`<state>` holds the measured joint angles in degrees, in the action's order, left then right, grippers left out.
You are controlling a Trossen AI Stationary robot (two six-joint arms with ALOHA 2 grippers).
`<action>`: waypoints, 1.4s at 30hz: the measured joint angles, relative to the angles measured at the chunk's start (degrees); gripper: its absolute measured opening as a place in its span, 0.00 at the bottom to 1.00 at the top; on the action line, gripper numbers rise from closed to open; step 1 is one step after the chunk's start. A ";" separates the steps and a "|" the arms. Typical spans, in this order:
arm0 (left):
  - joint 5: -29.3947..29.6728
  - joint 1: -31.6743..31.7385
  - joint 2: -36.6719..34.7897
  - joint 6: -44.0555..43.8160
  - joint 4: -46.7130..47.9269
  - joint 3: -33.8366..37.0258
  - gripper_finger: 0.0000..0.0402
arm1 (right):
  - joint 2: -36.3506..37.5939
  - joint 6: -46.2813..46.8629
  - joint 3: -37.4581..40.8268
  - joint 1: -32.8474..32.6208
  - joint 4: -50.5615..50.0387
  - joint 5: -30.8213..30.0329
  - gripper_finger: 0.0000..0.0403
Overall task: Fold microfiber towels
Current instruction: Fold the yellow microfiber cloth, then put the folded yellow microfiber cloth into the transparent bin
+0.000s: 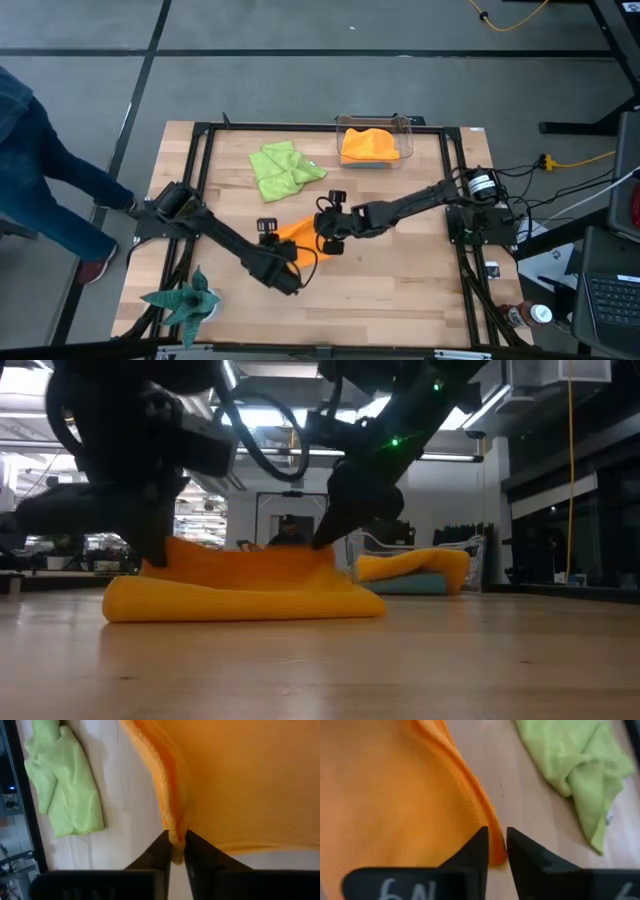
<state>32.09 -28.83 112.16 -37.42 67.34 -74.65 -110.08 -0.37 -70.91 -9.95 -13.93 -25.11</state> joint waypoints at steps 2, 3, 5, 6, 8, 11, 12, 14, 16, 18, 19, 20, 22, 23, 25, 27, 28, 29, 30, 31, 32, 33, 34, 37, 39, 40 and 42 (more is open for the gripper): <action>0.35 0.67 0.00 -0.01 -0.07 0.45 0.16 | 0.00 0.04 0.51 0.70 -0.19 1.16 0.21; 0.42 1.00 0.00 0.01 0.00 0.48 0.19 | 0.00 0.20 0.80 0.93 0.02 1.19 0.23; 1.13 1.47 0.00 0.01 -0.10 0.48 0.24 | 0.00 1.28 1.00 1.36 -0.47 1.13 0.27; 1.56 1.65 0.00 0.01 -0.04 0.48 0.27 | 0.00 1.72 1.02 1.54 -0.73 0.98 0.28; 1.84 1.93 0.00 -0.04 0.27 0.44 0.31 | 0.00 3.04 1.02 1.65 -0.71 0.87 0.32; 1.81 1.87 0.00 -1.95 2.52 0.44 0.35 | 0.17 4.35 1.02 1.61 -0.89 0.81 0.35; 1.67 1.69 0.00 -2.83 3.63 0.44 0.35 | 0.31 4.51 1.02 1.57 -0.85 0.80 0.36; 1.01 1.15 -0.22 -5.06 7.43 0.24 0.36 | 0.94 4.56 1.02 1.32 -1.25 0.82 0.36; 0.32 0.57 -0.50 -8.79 12.44 -0.97 0.36 | 1.48 4.60 1.00 0.96 -1.19 0.80 0.37; -0.73 -0.21 -0.62 -14.38 19.50 -2.78 0.36 | 2.17 4.60 1.00 0.54 -2.04 1.08 0.37; -1.25 -0.65 -0.79 -17.04 22.70 -3.75 0.36 | 2.29 4.60 0.99 0.26 -1.65 1.81 0.37; -1.42 -1.14 -1.09 -18.91 23.33 -4.53 0.35 | 2.29 4.63 0.96 -0.02 -1.55 2.84 0.37; -1.30 -2.39 -3.07 -18.21 21.17 -4.54 0.35 | 2.29 4.88 0.96 -0.54 -1.79 5.19 0.37; -1.05 -2.99 -4.13 -17.81 20.61 -4.63 0.35 | 2.27 5.50 0.98 -0.86 -1.73 6.58 0.37; 0.06 -4.07 -5.90 -18.38 20.27 -4.80 0.35 | 2.19 7.25 0.96 -1.25 -1.15 9.40 0.37; 1.73 -5.11 -7.35 -20.51 21.40 -4.35 0.35 | 2.04 8.94 0.98 -2.04 0.43 10.80 0.37; 2.97 -5.58 -8.16 -21.74 21.72 -4.28 0.35 | 2.03 9.12 0.98 -2.39 1.65 11.71 0.37; 4.34 -6.04 -9.02 -22.81 21.93 -4.20 0.35 | 1.88 8.98 0.97 -2.86 3.12 12.46 0.37; 5.47 -6.70 -9.78 -23.93 22.07 -3.88 0.35 | 1.54 8.45 0.93 -3.39 4.73 13.09 0.37; 6.51 -7.24 -10.21 -24.99 22.10 -3.69 0.35 | 1.20 7.41 0.91 -3.97 5.65 13.21 0.37; 7.61 -7.64 -10.45 -26.01 21.85 -3.61 0.35 | 0.89 6.08 0.92 -4.55 5.92 13.22 0.37; 8.99 -8.00 -10.72 -27.42 21.55 -3.48 0.35 | 0.76 4.38 0.96 -5.05 6.60 13.21 0.37; 10.57 -8.47 -10.95 -29.19 21.53 -3.37 0.35 | 0.74 2.54 0.98 -5.52 7.19 13.35 0.37; 14.27 -9.55 -11.04 -32.23 20.96 -3.36 0.35 | 0.79 1.22 0.98 -6.53 9.45 13.33 0.37; 15.56 -10.06 -11.04 -32.82 19.91 -3.34 0.35 | 0.79 1.35 0.98 -6.98 11.30 13.30 0.37; 16.12 -10.26 -11.04 -32.86 19.32 -3.34 0.35 | 0.74 1.39 0.98 -7.15 12.30 13.28 0.37; 16.48 -10.65 -11.04 -32.90 18.65 -3.34 0.35 | 0.04 1.59 0.91 -7.37 13.84 13.24 0.39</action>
<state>48.57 -39.47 101.12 -70.32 86.00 -78.00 -110.04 1.21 -70.00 -17.32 -0.09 -11.88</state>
